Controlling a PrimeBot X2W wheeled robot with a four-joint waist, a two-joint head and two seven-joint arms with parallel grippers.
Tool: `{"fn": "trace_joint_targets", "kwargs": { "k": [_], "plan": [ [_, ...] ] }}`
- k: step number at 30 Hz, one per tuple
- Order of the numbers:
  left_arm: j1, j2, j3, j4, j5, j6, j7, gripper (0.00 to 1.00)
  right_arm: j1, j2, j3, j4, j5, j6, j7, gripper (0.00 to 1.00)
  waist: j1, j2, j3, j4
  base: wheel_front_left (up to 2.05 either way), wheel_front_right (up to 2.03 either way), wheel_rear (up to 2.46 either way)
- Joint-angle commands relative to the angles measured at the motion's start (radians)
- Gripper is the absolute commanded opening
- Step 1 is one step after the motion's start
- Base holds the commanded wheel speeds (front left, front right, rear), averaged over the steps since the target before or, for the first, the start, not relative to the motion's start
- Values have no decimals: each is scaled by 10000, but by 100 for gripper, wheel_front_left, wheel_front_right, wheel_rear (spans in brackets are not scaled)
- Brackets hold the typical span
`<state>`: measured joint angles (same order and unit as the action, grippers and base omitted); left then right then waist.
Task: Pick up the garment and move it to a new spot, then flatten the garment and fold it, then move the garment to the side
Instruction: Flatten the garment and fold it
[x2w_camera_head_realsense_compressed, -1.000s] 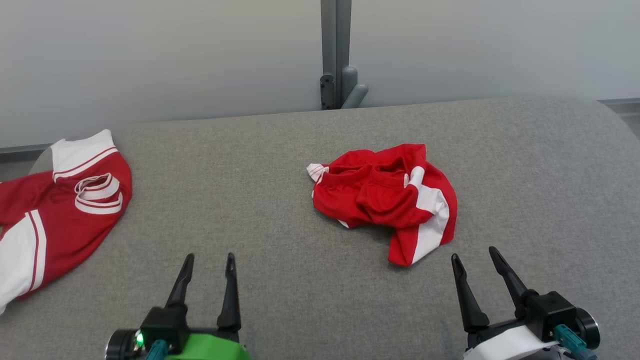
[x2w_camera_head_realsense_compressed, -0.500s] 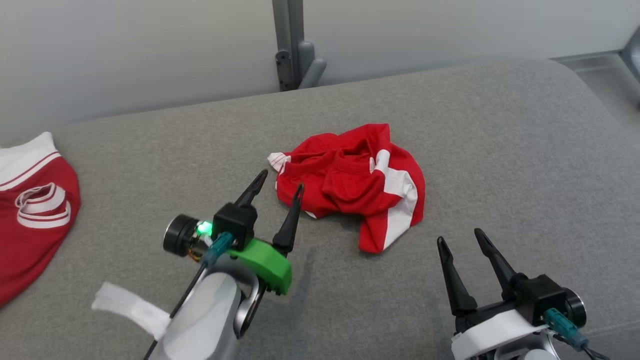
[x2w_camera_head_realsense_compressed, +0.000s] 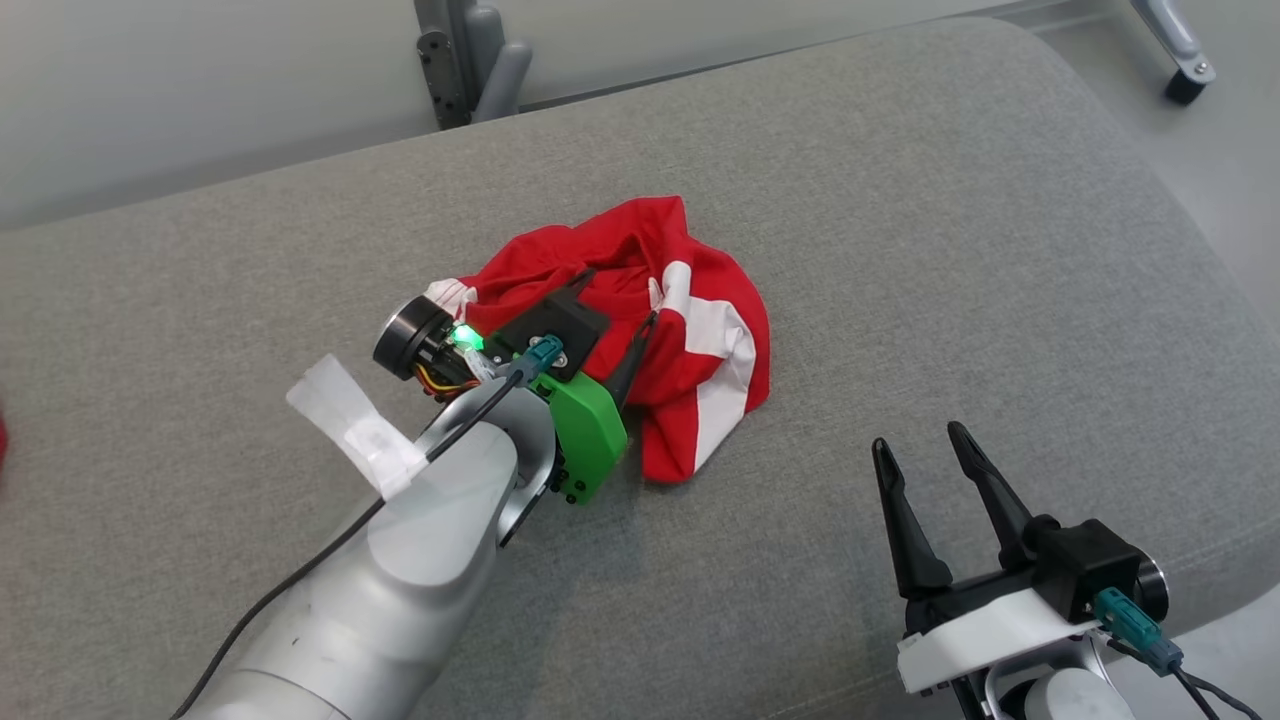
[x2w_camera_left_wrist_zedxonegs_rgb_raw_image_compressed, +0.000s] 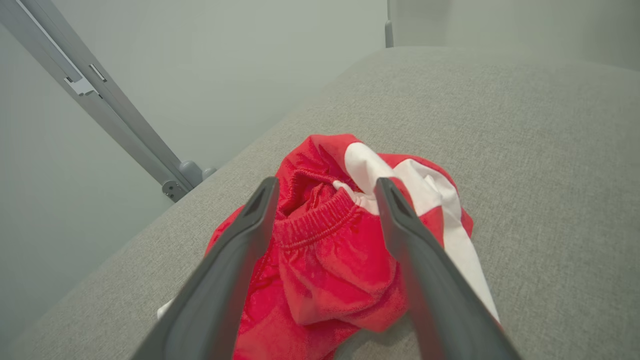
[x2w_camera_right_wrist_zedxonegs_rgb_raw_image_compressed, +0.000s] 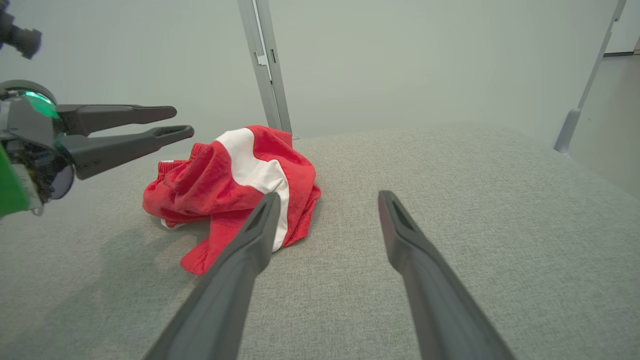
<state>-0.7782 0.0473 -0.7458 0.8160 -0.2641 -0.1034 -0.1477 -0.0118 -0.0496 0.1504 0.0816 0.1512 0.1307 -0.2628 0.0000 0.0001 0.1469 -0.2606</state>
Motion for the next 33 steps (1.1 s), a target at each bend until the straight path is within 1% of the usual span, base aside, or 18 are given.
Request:
{"fn": "trace_joint_targets", "kwargs": {
  "k": [1, 3, 7, 11, 18, 19, 21, 26, 30, 33],
  "plan": [
    [-252, 58, -95, 190, -157, 87, 146, 100, -160, -14, 62, -65, 72, 1, -25, 100, 0, -1, 308, -339, 0, 0, 0],
    [-576, 51, -305, 470, -204, 204, 266, 100, -219, -13, 148, -111, 118, 1, -25, 100, 0, -1, 425, -446, 0, 0, 0],
    [-1053, 55, -763, 1035, -193, 234, 363, 100, -316, -16, 271, -167, 137, 1, -25, 100, 0, -1, 632, -571, 0, 0, 0],
    [-1376, 57, -1181, 1739, -123, 138, 615, 100, -348, -13, 274, -180, 174, 1, -25, 100, 0, -1, 746, -624, 0, 0, 0],
    [-1343, 52, -1563, 2430, -389, -19, 612, 100, -411, -13, 288, -181, 252, 1, -25, 100, 0, -1, 849, -630, 0, 0, 0],
    [-1307, 51, -1642, 2441, -448, -66, 533, 62, -420, -14, 295, -167, 254, 1, -25, 100, 0, -1, 847, -619, 0, 0, 0],
    [-1224, 49, -1751, 2328, -641, -128, 191, 0, -441, -14, 314, -136, 253, 1, -25, 100, 0, -1, 815, -590, 0, 0, 0],
    [-1105, 54, -1968, 2053, -1064, -207, -593, 0, -324, -14, 357, -75, 230, 1, -25, 100, 0, -1, 537, -510, 0, 0, 0],
    [-1264, 46, -1925, 1530, -1883, -253, -935, 0, -199, -16, 433, -37, 278, 1, -25, 100, 0, -1, 124, -611, 0, 0, 0],
    [-1492, 51, -2137, 1512, -1988, -267, -983, 0, -121, -17, 508, 46, 322, 1, -25, 100, 0, -1, -154, -770, 0, 0, 0]
  ]
}}
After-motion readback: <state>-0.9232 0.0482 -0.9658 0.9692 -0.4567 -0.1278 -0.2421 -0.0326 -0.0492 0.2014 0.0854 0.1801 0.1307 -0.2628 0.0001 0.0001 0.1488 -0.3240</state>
